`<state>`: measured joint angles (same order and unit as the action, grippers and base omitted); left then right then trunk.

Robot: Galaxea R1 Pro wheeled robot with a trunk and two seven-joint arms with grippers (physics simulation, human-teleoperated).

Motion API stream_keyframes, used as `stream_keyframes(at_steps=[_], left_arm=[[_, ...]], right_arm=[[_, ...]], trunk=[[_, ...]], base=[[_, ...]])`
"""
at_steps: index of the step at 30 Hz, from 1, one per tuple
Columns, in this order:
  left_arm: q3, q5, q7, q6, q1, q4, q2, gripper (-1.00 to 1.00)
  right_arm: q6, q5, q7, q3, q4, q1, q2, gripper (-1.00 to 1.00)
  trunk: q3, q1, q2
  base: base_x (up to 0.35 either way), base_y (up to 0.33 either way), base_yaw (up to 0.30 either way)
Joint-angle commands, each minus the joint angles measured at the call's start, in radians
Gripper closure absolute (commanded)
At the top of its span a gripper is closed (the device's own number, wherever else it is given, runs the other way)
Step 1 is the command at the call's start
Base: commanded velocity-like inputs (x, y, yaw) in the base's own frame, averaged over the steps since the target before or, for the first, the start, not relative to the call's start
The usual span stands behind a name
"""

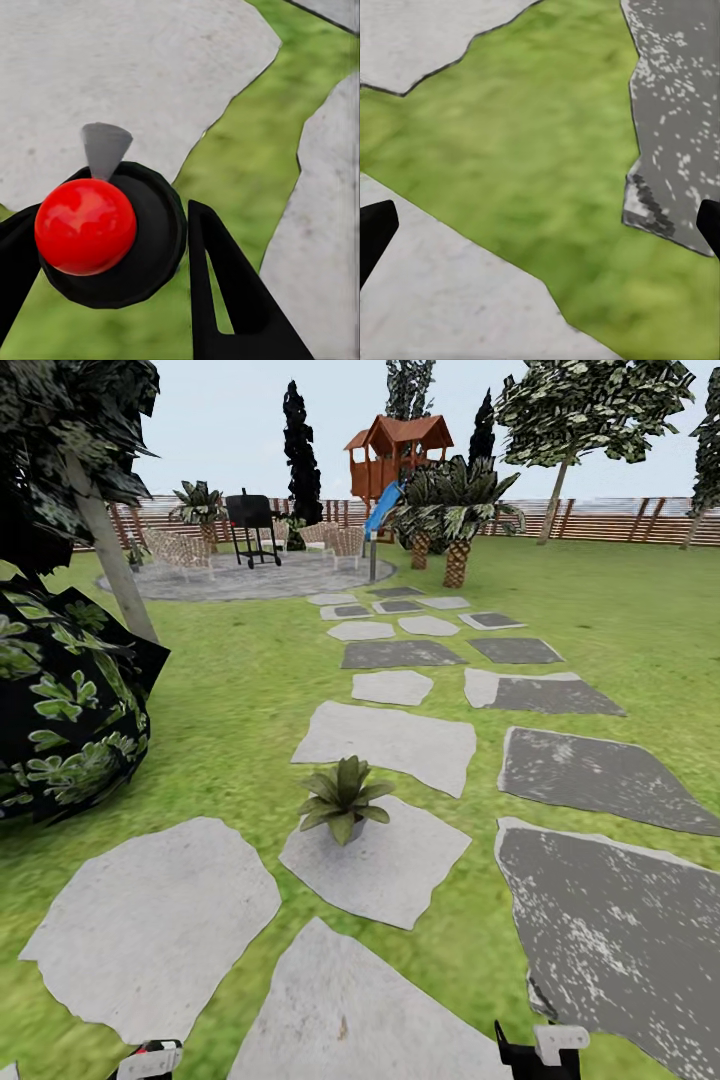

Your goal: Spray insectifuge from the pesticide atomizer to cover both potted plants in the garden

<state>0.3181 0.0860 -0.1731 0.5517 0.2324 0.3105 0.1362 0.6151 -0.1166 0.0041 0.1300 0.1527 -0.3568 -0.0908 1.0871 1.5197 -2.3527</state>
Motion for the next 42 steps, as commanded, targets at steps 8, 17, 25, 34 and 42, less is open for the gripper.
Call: stream_keyframes(at_steps=[8,17,25,34,42], left_arm=[[-0.059,0.371,-0.485,-0.072,0.119,0.011,0.065,1.0],[-0.059,0.603,-0.83,-0.259,0.326,0.016,0.082,1.0],[-0.059,0.757,-0.987,-0.295,0.424,0.017,0.057,1.0],[-0.062,0.869,-1.008,-0.302,0.435,0.016,0.048,1.0],[-0.064,0.951,-1.005,-0.301,0.435,0.015,-0.002,1.0]], right_arm=[[-0.065,-0.262,0.006,-0.141,0.157,-0.001,-0.013,-1.0],[-0.293,-0.498,0.42,-0.154,0.379,-0.011,-0.002,-1.0],[-0.395,-0.531,0.771,-0.155,0.563,-0.024,0.0,-1.0],[-0.417,-0.535,0.864,-0.157,0.62,-0.03,0.032,-1.0],[-0.418,-0.574,0.865,-0.158,0.623,-0.032,0.106,1.0]], trunk=[[0.001,0.0,0.0],[0.001,0.0,0.0],[0.001,0.0,0.0],[0.001,0.0,0.0],[0.001,0.0,0.0]], base=[[0.0,0.0,0.0],[0.0,0.0,0.0],[0.0,0.0,0.0],[0.0,0.0,0.0],[0.0,0.0,0.0]])
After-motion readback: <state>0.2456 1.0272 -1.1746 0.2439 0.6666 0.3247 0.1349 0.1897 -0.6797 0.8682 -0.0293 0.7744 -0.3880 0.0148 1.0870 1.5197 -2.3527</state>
